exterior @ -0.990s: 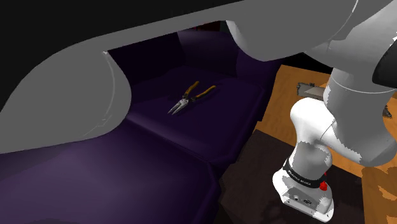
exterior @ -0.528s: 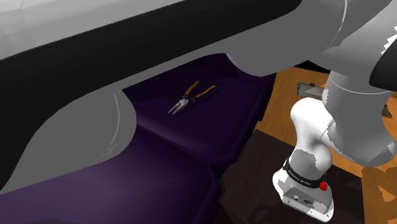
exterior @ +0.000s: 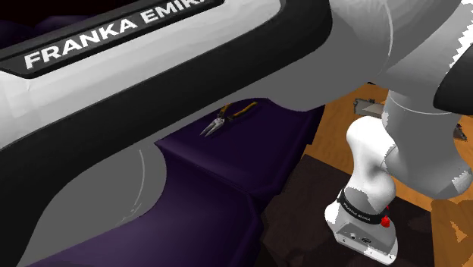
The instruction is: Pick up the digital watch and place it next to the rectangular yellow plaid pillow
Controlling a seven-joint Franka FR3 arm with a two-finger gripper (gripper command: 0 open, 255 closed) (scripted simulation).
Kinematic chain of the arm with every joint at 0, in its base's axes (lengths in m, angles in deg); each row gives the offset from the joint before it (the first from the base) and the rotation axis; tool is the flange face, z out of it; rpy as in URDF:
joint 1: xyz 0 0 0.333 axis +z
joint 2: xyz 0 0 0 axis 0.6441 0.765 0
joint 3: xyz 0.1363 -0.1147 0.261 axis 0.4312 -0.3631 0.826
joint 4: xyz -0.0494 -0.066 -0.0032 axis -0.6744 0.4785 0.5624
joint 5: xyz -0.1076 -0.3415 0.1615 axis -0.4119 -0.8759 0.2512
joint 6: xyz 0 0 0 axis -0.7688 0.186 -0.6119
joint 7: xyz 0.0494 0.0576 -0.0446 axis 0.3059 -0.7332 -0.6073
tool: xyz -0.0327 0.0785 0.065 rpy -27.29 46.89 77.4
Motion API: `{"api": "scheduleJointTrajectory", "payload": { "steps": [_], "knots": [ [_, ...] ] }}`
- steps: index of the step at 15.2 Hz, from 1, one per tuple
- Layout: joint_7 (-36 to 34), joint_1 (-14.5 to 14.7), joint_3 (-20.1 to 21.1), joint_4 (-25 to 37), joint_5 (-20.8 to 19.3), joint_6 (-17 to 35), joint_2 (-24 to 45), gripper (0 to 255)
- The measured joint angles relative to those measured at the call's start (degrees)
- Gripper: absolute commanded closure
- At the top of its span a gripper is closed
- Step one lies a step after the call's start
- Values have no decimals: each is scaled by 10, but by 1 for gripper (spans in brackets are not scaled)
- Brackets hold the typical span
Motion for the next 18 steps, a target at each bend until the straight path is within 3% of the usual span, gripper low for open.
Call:
{"api": "scheduleJointTrajectory", "payload": {
  "steps": [18],
  "knots": [
    [167, -47, 71, -11, 139, 63, 67, 255]
  ]
}}
